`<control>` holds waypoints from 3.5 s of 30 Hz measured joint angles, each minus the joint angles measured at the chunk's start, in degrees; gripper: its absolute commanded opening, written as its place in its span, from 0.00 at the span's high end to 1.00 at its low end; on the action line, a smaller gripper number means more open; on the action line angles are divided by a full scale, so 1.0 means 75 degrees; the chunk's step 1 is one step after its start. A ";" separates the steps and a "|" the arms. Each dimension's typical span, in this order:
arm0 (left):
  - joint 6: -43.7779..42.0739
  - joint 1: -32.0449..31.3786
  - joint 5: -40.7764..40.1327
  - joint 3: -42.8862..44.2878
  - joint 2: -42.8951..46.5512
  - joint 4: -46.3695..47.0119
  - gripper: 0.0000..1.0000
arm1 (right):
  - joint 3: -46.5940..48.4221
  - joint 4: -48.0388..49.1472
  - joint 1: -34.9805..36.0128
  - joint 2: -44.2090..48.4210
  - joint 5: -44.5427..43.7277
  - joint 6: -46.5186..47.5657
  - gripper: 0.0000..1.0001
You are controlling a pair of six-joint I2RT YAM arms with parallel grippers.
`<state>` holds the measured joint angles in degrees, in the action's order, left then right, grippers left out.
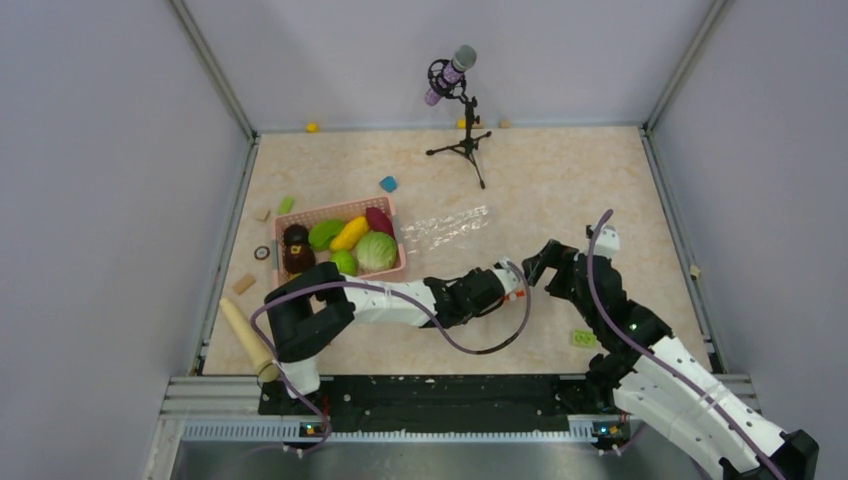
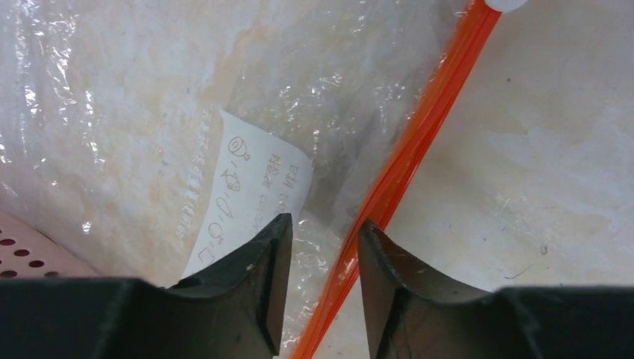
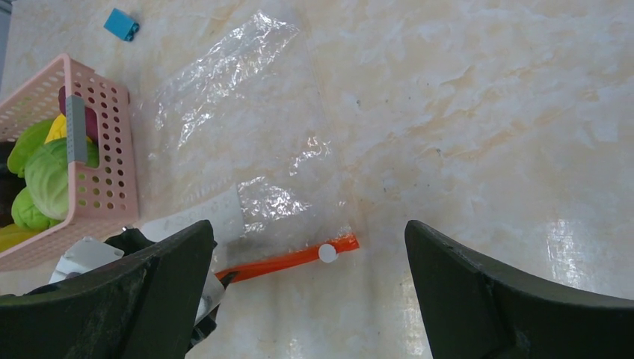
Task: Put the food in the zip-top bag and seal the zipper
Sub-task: Pick up the zipper food storage bag at the center of the board, then open the zipper of the food storage bag at the center of the board.
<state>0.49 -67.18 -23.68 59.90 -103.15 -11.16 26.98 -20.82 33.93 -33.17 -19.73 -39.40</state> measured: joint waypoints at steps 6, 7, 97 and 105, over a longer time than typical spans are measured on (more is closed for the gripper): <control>-0.0017 0.0000 -0.0006 0.0172 -0.0236 0.0067 1.00 | -0.0015 0.0003 0.0000 0.0000 -0.0050 0.0055 0.01; -0.0012 0.0000 -0.0015 0.0184 -0.0236 0.0079 1.00 | -0.0015 0.0006 0.0000 0.0000 -0.0055 0.0058 0.01; 0.4159 0.1084 0.0813 -0.0889 0.4109 0.1545 1.00 | 0.2416 0.0408 0.1926 -0.3051 -0.0778 0.0883 0.69; 0.4214 0.1087 0.0752 -0.1355 0.4258 0.1530 1.00 | 0.2410 0.0131 0.1926 -0.2579 -0.2157 0.1271 1.00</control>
<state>32.10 -59.02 -18.04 49.74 -71.22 0.32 45.06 -19.84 48.38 -52.51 -35.90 -29.87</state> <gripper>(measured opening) 0.012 0.007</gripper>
